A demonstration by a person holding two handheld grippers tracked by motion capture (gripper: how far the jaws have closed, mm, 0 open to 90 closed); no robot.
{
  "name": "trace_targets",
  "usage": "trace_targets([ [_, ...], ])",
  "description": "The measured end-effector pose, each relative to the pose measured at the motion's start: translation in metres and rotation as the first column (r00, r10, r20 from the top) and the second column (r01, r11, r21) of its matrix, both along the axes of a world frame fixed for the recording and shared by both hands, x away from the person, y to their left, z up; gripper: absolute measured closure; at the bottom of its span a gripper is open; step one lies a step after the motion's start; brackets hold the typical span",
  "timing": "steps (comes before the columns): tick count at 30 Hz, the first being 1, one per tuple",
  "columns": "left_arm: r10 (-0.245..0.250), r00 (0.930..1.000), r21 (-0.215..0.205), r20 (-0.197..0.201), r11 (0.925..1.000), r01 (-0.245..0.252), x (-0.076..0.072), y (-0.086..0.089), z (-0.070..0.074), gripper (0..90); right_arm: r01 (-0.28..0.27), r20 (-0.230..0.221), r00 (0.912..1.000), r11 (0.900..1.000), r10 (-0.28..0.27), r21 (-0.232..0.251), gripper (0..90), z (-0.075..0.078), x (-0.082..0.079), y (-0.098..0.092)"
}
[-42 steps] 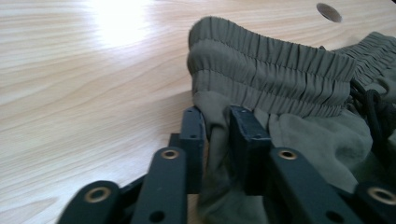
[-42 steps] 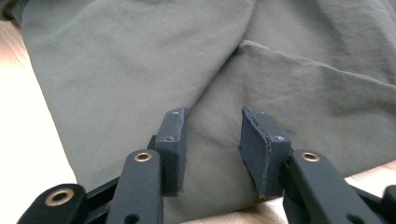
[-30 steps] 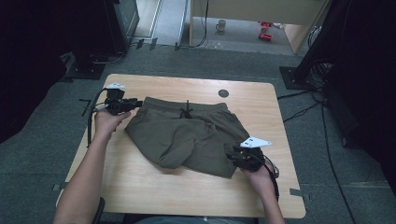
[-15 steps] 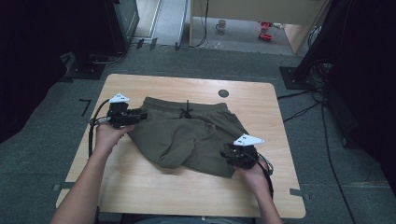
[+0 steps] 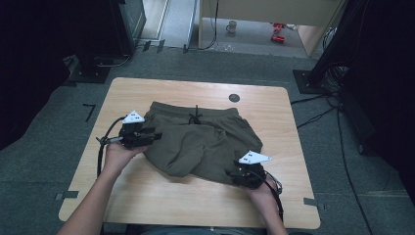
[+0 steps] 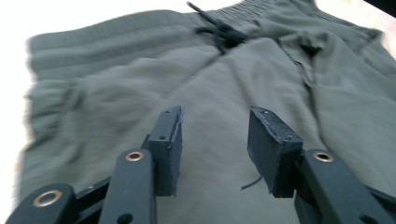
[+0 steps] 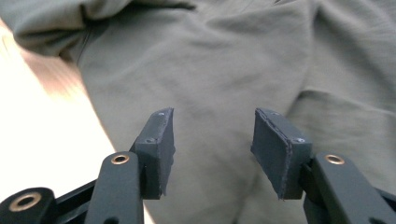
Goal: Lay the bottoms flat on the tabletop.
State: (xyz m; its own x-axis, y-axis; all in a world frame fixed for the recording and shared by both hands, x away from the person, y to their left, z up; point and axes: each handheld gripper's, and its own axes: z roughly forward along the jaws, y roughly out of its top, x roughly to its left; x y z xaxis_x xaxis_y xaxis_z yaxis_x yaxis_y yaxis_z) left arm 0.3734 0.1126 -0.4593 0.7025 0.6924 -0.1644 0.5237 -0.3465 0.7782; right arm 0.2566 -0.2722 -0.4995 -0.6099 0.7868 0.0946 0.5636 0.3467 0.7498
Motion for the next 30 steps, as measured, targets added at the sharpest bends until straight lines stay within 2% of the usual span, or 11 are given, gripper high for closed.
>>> trace_targets([
  [2,-0.020,0.9997,0.011,-0.011,0.9997,0.020,-0.003,-0.007,-0.005,52.5,-0.012,-0.003,0.9999,1.000,0.012,-0.016,47.3,-0.003,0.000,0.005],
  [6,-0.050,0.9970,0.044,-0.060,0.9976,0.053,-0.003,-0.018,-0.026,52.3,-0.021,-0.026,0.9995,0.999,0.020,-0.040,46.2,-0.013,0.003,0.011],
  [7,-0.053,0.9946,0.061,-0.089,0.9964,0.058,-0.001,-0.020,-0.032,50.8,-0.029,-0.007,0.9996,0.998,0.029,-0.053,45.8,-0.015,0.002,0.013],
  [8,-0.054,0.9936,0.078,-0.100,0.9951,0.062,0.000,-0.021,-0.035,50.8,-0.029,-0.007,0.9996,0.998,0.029,-0.053,45.8,-0.015,0.002,0.013],
  [10,-0.051,0.9941,0.106,-0.096,0.9925,0.061,0.002,-0.022,-0.042,50.9,-0.033,0.002,0.9994,0.997,0.033,-0.066,46.2,-0.015,0.002,0.012],
  [11,-0.044,0.9944,0.102,-0.096,0.9933,0.054,0.003,-0.023,-0.044,50.8,-0.028,0.012,0.9995,0.996,0.030,-0.089,47.4,-0.015,0.001,0.012],
  [13,-0.042,0.9956,0.098,-0.084,0.9939,0.051,0.004,-0.023,-0.047,50.8,-0.028,0.015,0.9994,0.995,0.030,-0.092,47.4,-0.015,0.002,0.012],
  [16,-0.039,0.9987,0.094,-0.034,0.9947,0.042,0.008,-0.026,-0.051,51.2,-0.003,0.017,0.9998,0.997,0.004,-0.073,47.8,-0.017,0.005,0.008],
  [20,-0.017,0.9999,0.101,-0.001,0.9948,0.017,0.020,-0.032,-0.053,56.7,0.019,0.030,0.9994,0.998,-0.017,-0.060,48.6,-0.018,0.012,0.002],
  [24,-0.007,1.0000,0.130,0.005,0.9915,0.006,0.031,-0.038,-0.052,57.5,0.034,0.043,0.9986,0.998,-0.032,-0.051,48.7,-0.020,0.021,0.000],
  [30,0.043,0.9990,0.098,-0.013,0.9943,-0.042,0.050,-0.041,-0.053,55.9,0.041,0.057,0.9976,0.998,-0.039,-0.039,49.0,-0.022,0.035,0.000],
])
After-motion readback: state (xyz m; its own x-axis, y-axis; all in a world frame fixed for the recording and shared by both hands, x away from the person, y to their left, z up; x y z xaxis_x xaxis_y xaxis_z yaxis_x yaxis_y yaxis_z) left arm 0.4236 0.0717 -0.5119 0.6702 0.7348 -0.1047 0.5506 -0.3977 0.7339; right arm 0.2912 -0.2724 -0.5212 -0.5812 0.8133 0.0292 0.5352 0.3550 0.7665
